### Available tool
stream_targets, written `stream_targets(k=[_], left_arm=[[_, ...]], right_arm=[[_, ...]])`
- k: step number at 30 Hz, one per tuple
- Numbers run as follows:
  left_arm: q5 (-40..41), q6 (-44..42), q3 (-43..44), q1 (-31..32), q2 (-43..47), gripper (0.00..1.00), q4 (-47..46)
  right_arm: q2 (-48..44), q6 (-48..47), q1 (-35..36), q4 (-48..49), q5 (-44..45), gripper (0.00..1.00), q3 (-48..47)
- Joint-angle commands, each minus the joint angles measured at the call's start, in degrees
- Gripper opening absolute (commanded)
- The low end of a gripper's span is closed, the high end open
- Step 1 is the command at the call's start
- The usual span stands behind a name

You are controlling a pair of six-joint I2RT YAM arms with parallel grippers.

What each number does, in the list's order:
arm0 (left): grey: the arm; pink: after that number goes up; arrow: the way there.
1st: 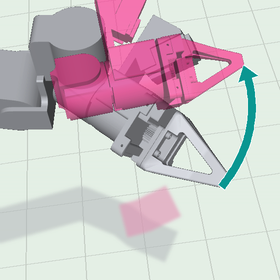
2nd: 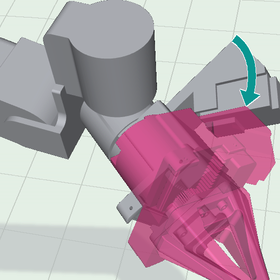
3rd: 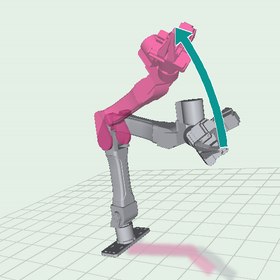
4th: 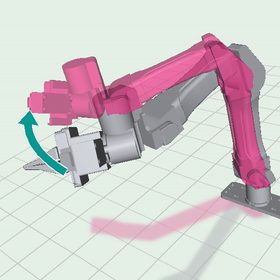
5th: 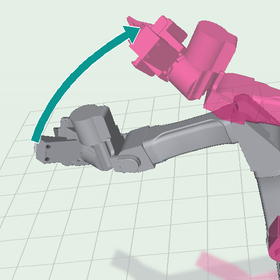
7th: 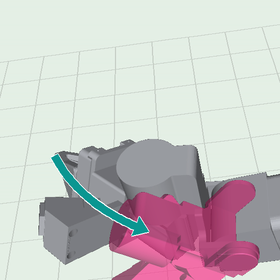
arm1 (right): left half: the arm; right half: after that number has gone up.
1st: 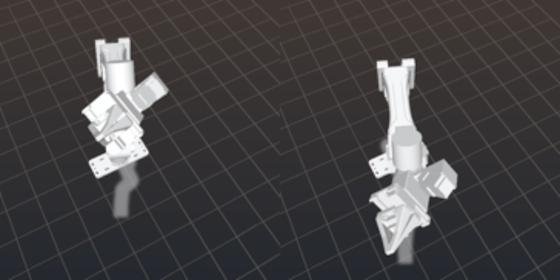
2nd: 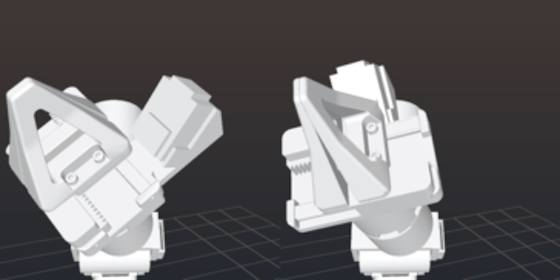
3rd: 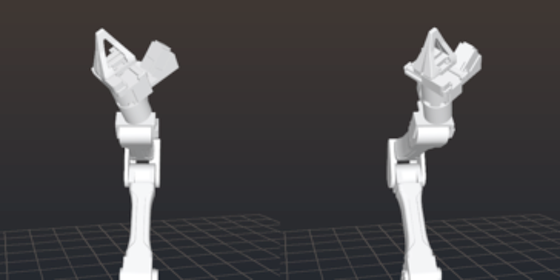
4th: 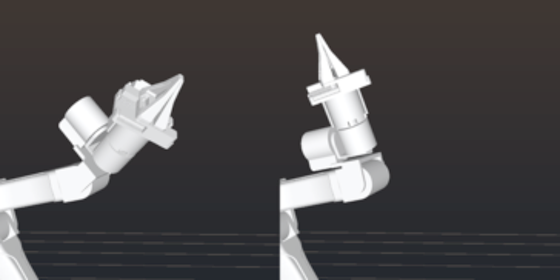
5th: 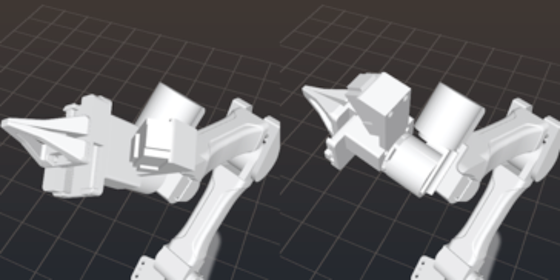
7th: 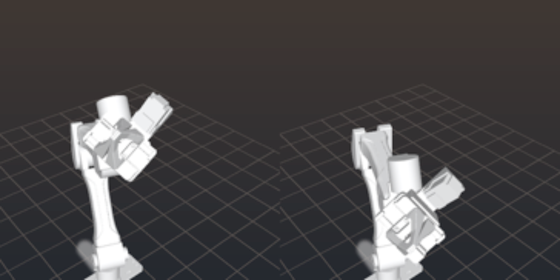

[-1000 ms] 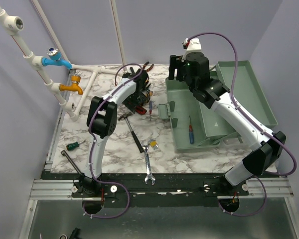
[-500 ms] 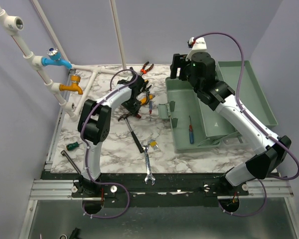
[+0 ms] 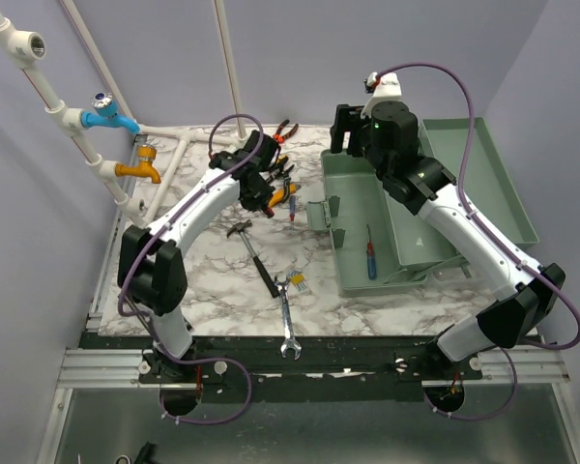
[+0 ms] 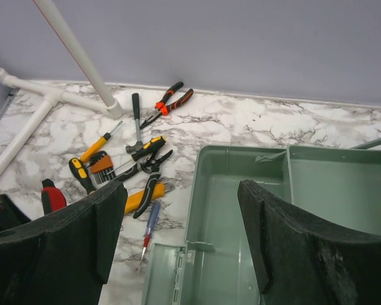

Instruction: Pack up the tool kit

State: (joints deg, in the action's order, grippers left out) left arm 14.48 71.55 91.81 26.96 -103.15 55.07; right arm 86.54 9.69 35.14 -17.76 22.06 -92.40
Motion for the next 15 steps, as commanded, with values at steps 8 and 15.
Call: stream_targets(k=[8, 15], left_arm=[[-17.82, -25.06, -8.66, 12.05, 15.06, 0.0, -35.25], [-38.14, -18.25, -2.53, 16.08, 6.17, 0.0, -52.08]], right_arm=[[-7.76, 3.08, -0.45, -4.08, 15.25, 0.79, -0.98], [-11.83, 2.0, -0.42, -6.12, 25.74, 0.79, -0.76]])
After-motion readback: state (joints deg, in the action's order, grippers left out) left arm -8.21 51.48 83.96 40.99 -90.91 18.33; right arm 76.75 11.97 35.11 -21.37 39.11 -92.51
